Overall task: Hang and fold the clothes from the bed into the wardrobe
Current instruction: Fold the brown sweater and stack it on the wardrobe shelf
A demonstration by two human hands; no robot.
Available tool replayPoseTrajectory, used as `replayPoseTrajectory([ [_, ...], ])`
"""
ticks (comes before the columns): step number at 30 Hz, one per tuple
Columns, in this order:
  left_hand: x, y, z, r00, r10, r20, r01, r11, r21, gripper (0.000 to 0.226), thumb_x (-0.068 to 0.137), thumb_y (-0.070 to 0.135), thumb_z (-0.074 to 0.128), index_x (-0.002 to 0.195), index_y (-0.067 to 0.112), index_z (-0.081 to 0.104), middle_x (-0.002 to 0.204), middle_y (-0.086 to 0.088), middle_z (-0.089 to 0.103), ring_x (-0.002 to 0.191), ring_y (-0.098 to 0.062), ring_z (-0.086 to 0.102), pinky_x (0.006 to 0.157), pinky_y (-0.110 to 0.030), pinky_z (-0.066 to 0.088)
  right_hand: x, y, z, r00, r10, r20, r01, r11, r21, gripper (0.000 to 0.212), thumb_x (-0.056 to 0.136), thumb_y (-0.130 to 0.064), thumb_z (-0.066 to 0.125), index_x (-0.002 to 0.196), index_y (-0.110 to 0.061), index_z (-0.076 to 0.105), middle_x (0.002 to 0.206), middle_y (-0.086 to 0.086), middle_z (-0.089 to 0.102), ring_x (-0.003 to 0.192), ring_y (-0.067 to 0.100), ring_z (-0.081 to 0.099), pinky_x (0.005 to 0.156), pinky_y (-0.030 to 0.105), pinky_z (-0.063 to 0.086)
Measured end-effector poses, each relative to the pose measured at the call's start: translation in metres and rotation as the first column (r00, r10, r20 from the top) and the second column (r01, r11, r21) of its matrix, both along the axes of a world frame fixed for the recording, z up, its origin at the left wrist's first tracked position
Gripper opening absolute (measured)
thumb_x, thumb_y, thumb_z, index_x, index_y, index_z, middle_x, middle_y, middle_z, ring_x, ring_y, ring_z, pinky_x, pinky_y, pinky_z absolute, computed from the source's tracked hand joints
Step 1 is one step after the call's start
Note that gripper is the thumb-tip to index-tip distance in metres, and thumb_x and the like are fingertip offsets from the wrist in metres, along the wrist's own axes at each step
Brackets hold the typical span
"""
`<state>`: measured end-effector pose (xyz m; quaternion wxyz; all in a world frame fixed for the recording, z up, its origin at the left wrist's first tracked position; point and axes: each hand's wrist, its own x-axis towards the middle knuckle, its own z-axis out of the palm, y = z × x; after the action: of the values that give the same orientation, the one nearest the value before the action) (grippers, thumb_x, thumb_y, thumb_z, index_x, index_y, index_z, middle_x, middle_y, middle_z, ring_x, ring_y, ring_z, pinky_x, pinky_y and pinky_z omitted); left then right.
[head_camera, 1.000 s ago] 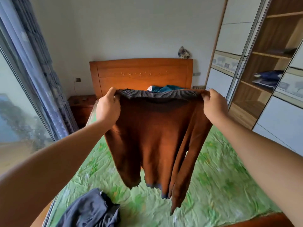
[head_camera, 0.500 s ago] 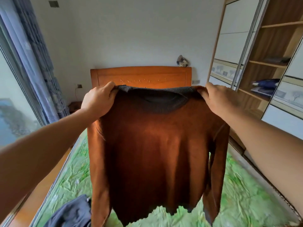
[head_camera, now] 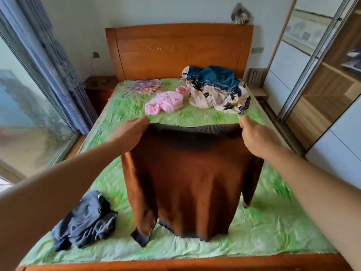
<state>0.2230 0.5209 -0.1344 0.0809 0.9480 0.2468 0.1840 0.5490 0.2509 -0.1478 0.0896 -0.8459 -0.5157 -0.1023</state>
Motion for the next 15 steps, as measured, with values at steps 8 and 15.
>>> replayPoseTrajectory([
  [8, 0.061, 0.059, -0.083, 0.992, -0.056, -0.111, 0.034, 0.981, -0.193, 0.043, 0.083, -0.014, 0.047, 0.094, 0.015, 0.077, 0.115, -0.005, 0.061, 0.089, -0.033, 0.064, 0.074, -0.042, 0.053, 0.045, 0.028, -0.075, 0.995, -0.013, -0.095, -0.004, 0.985, -0.175, 0.023, 0.098, -0.01, 0.048, 0.106, -0.023, 0.065, 0.104, 0.006, 0.044, 0.078, 0.036, 0.055, 0.062, 0.038, 0.046],
  [15, 0.132, 0.123, -0.142, 0.884, -0.109, -0.454, 0.029, 0.983, -0.181, 0.093, 0.079, 0.024, 0.076, 0.153, 0.031, 0.021, 0.153, 0.01, 0.014, 0.092, -0.033, 0.065, 0.074, -0.048, 0.057, 0.11, 0.104, -0.118, 0.991, -0.01, -0.131, -0.04, 0.927, -0.372, 0.061, 0.09, -0.012, 0.052, 0.144, -0.025, 0.027, 0.136, 0.001, 0.028, 0.108, 0.032, 0.052, 0.074, 0.043, 0.051],
])
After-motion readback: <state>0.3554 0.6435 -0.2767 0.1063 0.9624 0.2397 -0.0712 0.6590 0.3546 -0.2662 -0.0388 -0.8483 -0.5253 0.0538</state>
